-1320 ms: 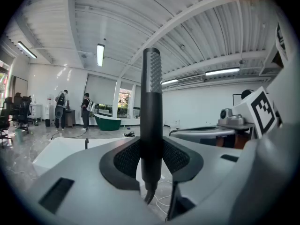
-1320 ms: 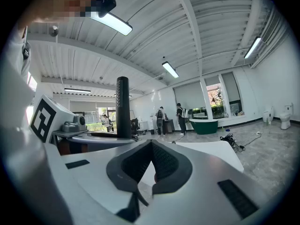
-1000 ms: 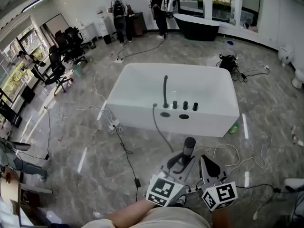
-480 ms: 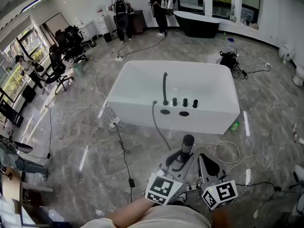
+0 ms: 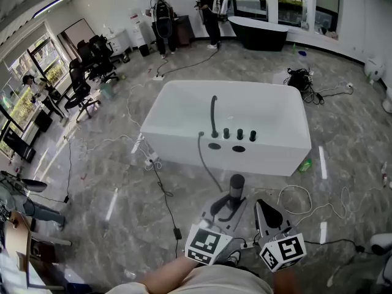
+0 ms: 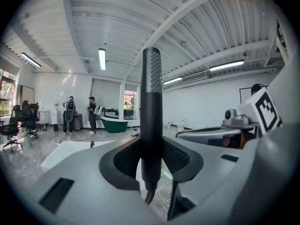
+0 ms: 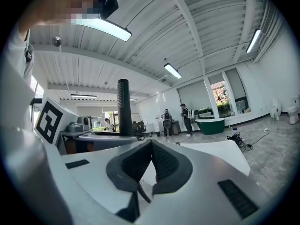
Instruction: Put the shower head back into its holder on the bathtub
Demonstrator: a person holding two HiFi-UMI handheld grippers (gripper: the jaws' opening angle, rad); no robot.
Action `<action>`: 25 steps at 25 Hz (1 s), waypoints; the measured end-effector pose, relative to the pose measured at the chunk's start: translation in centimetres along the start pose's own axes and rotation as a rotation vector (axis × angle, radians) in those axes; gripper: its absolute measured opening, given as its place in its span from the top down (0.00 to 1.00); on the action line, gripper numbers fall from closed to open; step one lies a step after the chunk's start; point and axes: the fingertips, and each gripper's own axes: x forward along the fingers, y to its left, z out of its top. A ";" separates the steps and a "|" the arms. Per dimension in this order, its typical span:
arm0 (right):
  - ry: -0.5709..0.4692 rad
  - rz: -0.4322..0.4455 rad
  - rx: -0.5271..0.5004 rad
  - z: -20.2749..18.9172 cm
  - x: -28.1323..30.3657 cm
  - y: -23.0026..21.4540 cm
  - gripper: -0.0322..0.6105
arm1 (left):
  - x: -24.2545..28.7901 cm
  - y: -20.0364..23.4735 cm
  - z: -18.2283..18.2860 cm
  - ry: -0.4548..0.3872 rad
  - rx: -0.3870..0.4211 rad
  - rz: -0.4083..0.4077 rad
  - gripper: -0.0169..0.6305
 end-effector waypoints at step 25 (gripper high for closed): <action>0.043 0.050 0.001 -0.2 11.2 0.5 0.93 | 2.2 10.0 0.1 0.005 -0.006 0.048 0.77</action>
